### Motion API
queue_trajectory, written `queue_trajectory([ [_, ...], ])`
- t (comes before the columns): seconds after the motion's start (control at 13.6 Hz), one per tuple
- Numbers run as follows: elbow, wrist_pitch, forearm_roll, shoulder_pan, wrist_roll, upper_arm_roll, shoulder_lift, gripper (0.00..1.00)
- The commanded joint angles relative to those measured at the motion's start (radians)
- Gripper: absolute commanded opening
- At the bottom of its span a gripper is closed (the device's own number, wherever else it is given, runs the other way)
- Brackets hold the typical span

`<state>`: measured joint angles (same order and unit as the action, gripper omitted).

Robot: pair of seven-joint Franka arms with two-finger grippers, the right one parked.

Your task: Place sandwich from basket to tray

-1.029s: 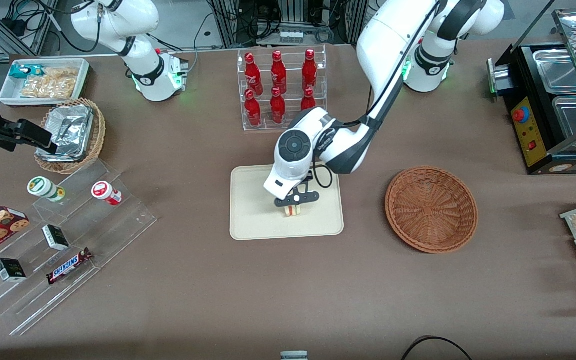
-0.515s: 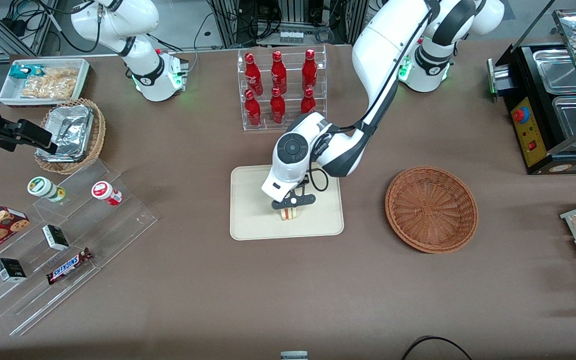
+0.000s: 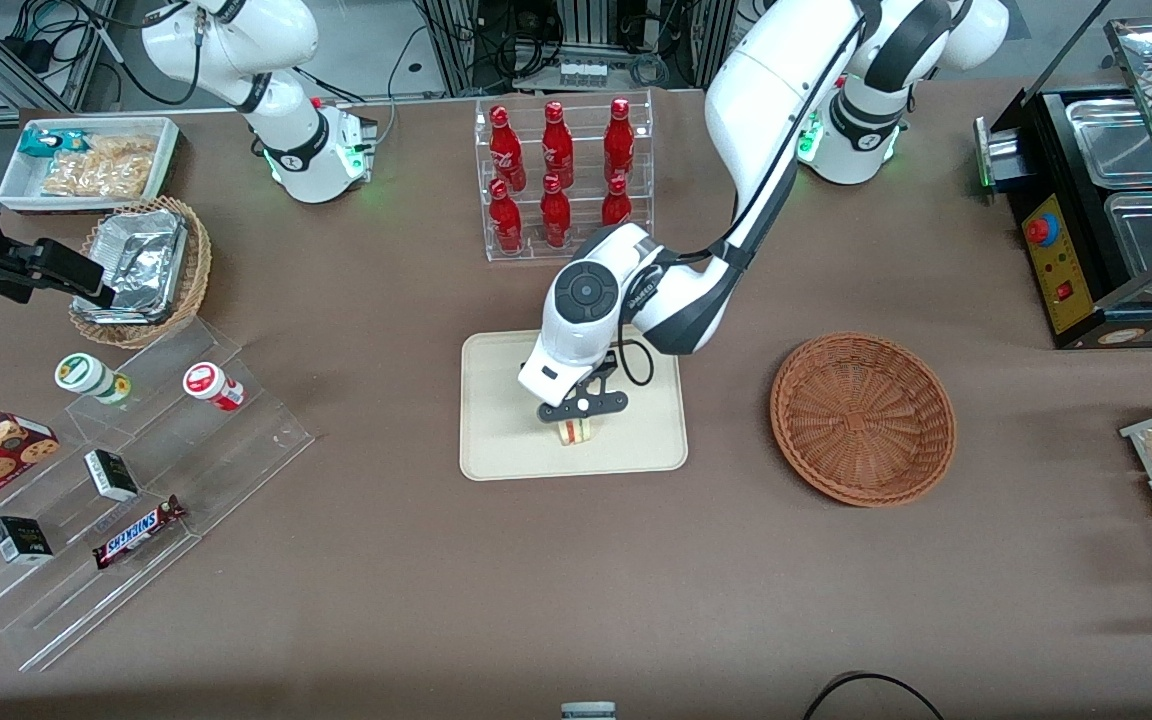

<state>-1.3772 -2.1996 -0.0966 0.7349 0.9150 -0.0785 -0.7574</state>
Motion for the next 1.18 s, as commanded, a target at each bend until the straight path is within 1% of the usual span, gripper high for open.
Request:
queue_trajectory([
  [0.0, 0.0, 0.049, -0.005, 0.004, 0.012, 0.008, 0.055, 1.0],
  [0.15, 0.0, 0.125, 0.003, 0.006, 0.012, 0.013, 0.09, 1.0],
  [0.37, 0.003, 0.279, 0.008, -0.011, -0.001, 0.017, 0.177, 1.0],
  [0.51, -0.003, 0.337, 0.03, -0.031, 0.001, 0.028, 0.225, 1.0],
  [0.59, -0.011, 0.365, 0.046, -0.031, -0.001, 0.055, 0.252, 1.0],
  [0.74, -0.025, 0.46, 0.046, -0.048, -0.018, 0.094, 0.295, 1.0],
  [0.88, -0.039, 0.514, 0.046, -0.11, -0.106, 0.098, 0.329, 1.0],
  [1.1, -0.11, 0.524, 0.044, -0.19, -0.232, 0.098, 0.391, 1.0],
])
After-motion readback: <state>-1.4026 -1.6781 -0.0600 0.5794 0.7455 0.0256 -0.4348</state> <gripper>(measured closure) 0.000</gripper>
